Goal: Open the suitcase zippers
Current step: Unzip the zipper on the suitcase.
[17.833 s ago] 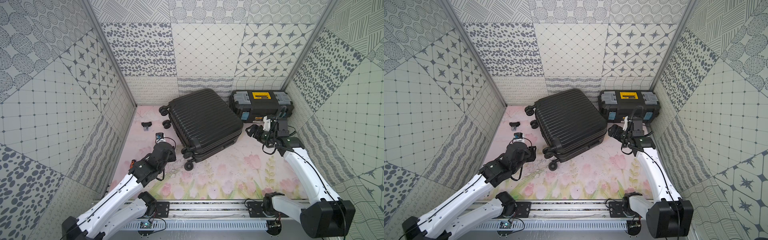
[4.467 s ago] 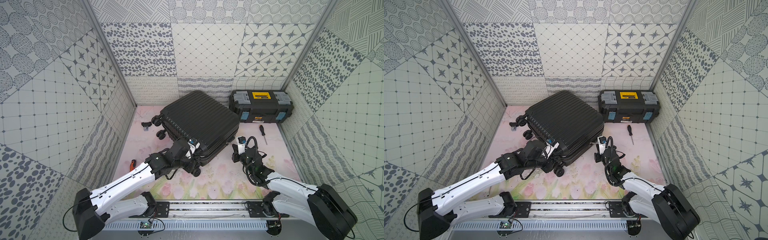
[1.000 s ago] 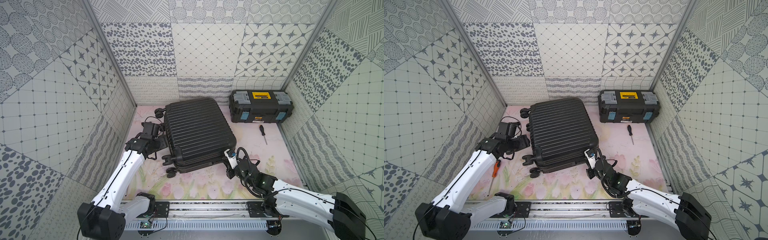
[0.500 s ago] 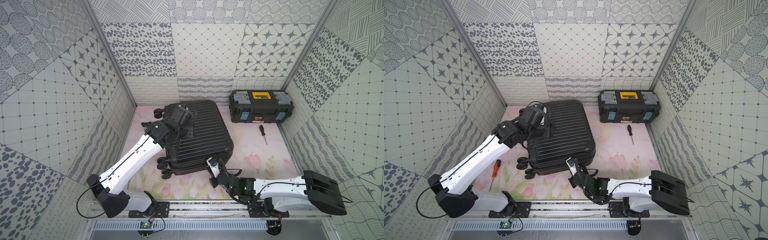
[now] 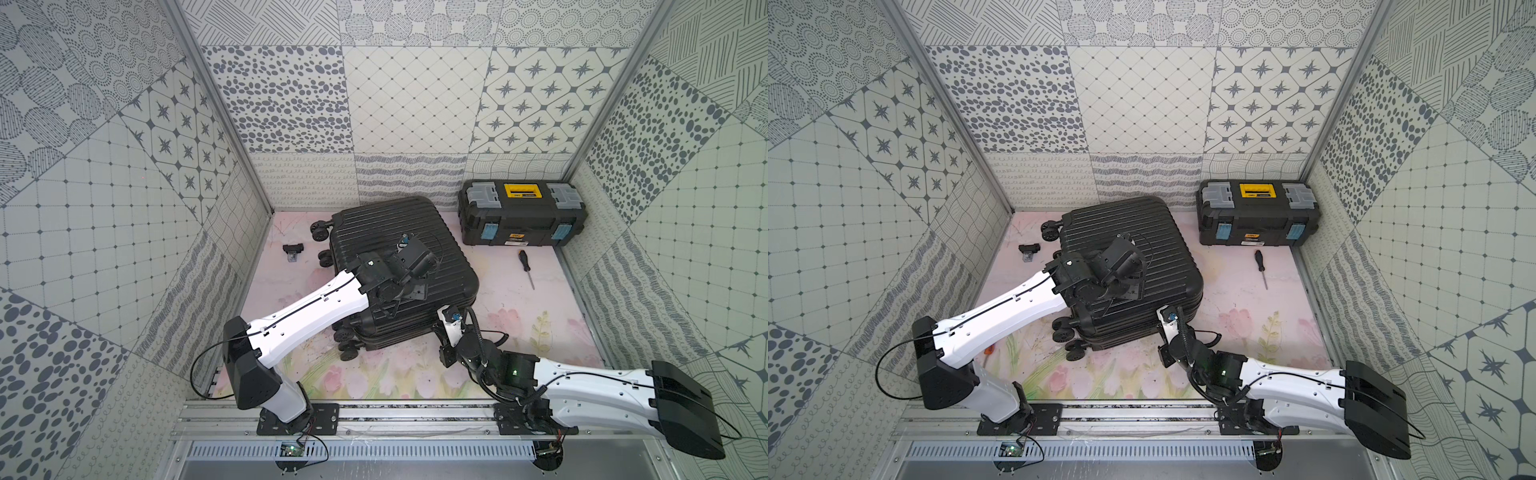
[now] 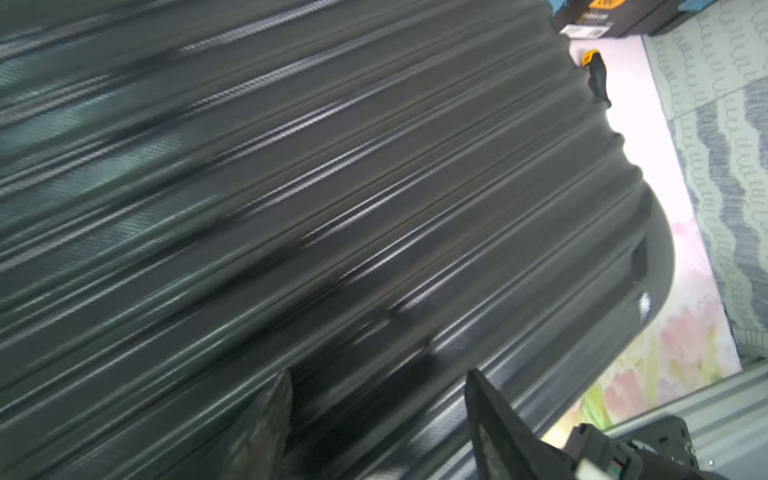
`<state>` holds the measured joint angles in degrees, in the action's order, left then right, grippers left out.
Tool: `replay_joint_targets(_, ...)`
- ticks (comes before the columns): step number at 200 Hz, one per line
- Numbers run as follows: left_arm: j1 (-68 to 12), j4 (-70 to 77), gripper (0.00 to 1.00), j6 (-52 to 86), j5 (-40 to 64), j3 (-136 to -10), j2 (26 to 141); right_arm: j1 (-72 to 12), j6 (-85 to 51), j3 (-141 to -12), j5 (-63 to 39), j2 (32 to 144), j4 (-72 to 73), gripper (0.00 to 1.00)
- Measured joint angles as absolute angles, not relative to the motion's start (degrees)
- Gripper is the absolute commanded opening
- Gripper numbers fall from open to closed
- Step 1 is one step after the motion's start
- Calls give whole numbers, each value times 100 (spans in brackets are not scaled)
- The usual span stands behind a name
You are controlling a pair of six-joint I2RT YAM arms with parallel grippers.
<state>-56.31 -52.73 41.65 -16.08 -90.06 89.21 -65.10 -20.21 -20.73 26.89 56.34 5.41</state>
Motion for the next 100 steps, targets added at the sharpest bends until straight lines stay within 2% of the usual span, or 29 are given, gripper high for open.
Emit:
replay_joint_targets(61,-5660,-4565,64,4195,-1817,-8558,8799,-5599,-2067,-1997,2189,5127,40,0)
replay_joint_targets(78,-5662,-4493,67,4195,-1841,-8521,8702,-5494,-2069,-1986,2036,5078,16,0)
replay_joint_targets(100,-5660,-4777,77,4283,-1876,-8521,8501,-5452,-2112,-1988,1940,5111,25,0)
